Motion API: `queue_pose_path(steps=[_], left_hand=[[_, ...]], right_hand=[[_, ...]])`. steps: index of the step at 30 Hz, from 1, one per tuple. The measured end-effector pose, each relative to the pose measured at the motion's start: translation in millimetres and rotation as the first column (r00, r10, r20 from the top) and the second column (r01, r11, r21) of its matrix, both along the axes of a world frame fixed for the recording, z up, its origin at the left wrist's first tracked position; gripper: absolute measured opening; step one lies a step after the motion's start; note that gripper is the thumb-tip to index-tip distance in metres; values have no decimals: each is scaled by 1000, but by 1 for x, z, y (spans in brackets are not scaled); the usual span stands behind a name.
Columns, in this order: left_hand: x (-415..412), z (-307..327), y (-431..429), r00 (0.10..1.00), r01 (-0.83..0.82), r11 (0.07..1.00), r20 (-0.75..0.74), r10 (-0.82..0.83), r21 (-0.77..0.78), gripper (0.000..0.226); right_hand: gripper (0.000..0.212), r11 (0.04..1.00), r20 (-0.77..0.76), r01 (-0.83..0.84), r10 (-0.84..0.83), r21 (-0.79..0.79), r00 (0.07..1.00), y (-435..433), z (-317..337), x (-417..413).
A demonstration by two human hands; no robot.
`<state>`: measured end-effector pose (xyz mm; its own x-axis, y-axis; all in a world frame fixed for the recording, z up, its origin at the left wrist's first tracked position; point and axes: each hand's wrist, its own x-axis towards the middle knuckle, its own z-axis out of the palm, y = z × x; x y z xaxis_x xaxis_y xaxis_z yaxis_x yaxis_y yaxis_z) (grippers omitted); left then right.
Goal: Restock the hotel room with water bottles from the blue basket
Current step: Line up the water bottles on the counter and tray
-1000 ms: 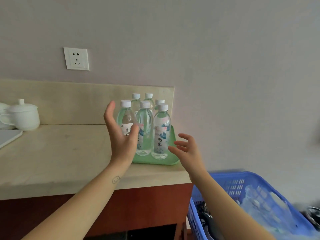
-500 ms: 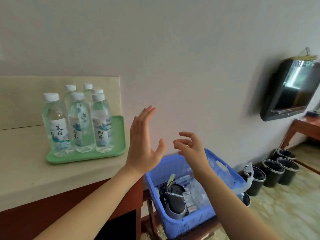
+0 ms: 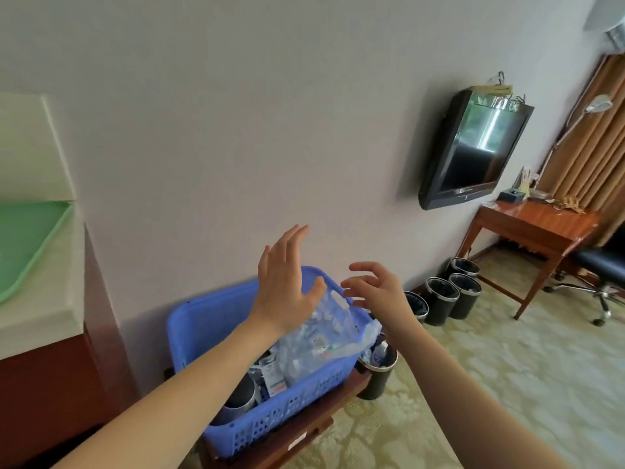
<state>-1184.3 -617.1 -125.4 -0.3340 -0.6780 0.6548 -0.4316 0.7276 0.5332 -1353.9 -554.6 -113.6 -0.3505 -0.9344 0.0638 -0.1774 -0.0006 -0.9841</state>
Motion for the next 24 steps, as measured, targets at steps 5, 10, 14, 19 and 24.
queue_pose_path(steps=[5, 10, 14, 19, 24], left_hand=[[-54, -30, -20, 998, -70, 983, 11, 69, 168, 75], [-72, -75, -42, 967, -156, 931, 243, 76, 331, 81], [-70, -108, -70, 901, -209, 866, 433, -10, 455, 84], [-77, -135, -118, 871, -235, 800, 485, -79, 553, 83], [-97, -157, -157, 859, -210, 762, 488, -155, 613, 83]], right_hand=[[22, 998, -14, 37, -36, 52, 999, -10, -22, -67], [19, 989, -19, -1, 4, 148, 1000, -38, -56, -95], [17, 972, -46, -45, 57, 231, 997, -70, -83, -98], [14, 952, -73, -89, 115, 292, 991, -119, -108, -106], [13, 919, -138, -100, 163, 380, 977, -163, -139, -119]])
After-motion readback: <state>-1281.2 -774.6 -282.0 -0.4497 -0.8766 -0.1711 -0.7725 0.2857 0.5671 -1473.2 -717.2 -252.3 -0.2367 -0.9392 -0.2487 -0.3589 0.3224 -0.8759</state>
